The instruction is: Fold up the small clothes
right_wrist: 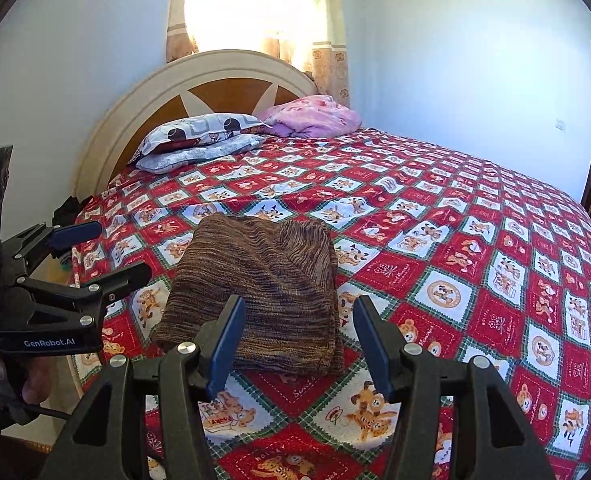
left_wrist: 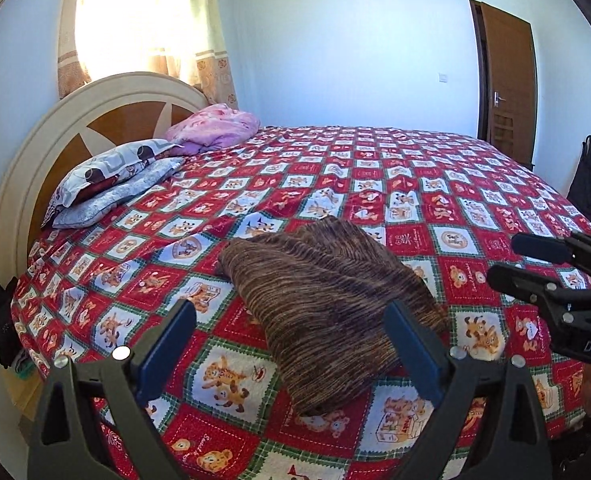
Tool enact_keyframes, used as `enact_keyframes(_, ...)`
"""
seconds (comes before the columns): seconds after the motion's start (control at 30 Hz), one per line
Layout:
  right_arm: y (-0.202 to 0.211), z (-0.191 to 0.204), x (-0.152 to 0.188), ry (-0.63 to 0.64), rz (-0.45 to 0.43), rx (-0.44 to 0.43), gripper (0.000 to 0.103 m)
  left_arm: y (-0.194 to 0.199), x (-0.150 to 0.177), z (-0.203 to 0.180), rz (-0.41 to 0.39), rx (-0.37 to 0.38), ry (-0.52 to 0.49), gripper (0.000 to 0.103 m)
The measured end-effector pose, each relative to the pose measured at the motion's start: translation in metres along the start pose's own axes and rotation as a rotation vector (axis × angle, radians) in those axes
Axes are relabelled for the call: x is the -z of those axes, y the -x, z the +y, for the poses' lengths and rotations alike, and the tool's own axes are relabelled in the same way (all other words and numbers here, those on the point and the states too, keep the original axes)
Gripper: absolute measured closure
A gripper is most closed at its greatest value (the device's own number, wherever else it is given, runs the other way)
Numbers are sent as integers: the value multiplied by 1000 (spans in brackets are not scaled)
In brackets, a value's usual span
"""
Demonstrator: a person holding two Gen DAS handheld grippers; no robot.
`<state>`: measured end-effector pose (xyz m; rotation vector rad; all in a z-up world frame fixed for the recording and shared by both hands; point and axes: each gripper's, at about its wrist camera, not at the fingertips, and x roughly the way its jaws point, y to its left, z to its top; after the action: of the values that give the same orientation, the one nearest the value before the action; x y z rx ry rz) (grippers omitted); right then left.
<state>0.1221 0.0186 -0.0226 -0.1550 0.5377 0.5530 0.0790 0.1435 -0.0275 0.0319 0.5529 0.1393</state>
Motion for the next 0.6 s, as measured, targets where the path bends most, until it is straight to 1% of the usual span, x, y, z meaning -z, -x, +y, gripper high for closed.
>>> enact_keyframes(0.6, 3, 4, 2, -13, -1, -9, 46, 0, 0, 1, 2, 0, 1, 6)
